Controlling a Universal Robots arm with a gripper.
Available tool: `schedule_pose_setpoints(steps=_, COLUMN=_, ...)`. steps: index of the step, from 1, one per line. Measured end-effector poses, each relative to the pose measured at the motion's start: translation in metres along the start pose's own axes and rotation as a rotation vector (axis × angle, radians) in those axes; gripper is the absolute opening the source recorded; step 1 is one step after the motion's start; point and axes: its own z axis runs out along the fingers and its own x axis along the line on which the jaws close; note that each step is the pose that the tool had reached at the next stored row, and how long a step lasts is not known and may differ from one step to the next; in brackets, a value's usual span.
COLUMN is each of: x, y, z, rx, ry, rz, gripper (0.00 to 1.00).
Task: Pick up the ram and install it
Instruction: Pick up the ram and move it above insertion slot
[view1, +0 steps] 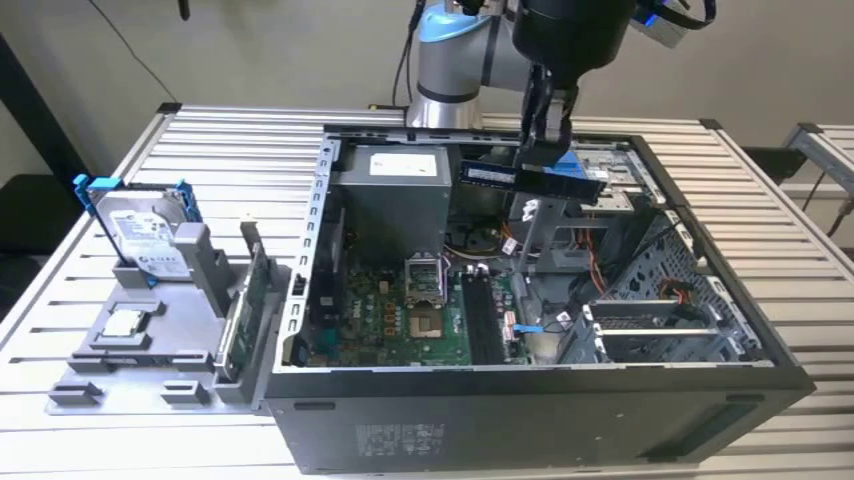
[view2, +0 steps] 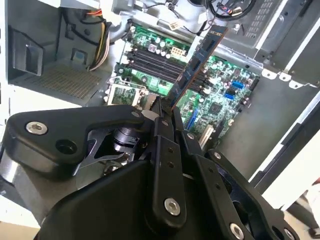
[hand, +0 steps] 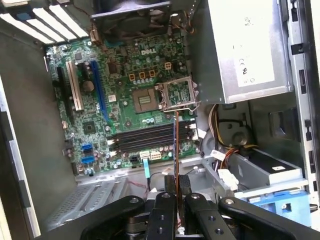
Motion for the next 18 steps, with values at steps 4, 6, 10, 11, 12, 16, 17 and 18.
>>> schedule_pose_setpoints(steps=4, x=0.0000, y=0.0000, z=0.0003, rx=0.0024, ry=0.0007, rz=0.062, gripper=0.14)
schedule_pose_setpoints(steps=6, x=0.0000, y=0.0001, z=0.0005, rx=0.0035, ry=0.0010, rz=0.092, gripper=0.14)
schedule_pose_setpoints(steps=10, x=0.0001, y=0.0003, z=0.0010, rx=0.0058, ry=0.0016, rz=0.150, gripper=0.14)
schedule_pose_setpoints(steps=11, x=0.0002, y=0.0005, z=0.0011, rx=0.0063, ry=0.0018, rz=0.163, gripper=0.14)
schedule_pose_setpoints(steps=12, x=0.0002, y=0.0008, z=0.0012, rx=0.0068, ry=0.0020, rz=0.176, gripper=0.14)
schedule_pose_setpoints(steps=16, x=0.0006, y=0.0023, z=0.0017, rx=0.0086, ry=0.0025, rz=0.221, gripper=0.14)
schedule_pose_setpoints(steps=17, x=0.0007, y=0.0026, z=0.0018, rx=0.0090, ry=0.0026, rz=0.233, gripper=0.14)
schedule_pose_setpoints(steps=18, x=0.0007, y=0.0028, z=0.0019, rx=0.0095, ry=0.0028, rz=0.246, gripper=0.14)
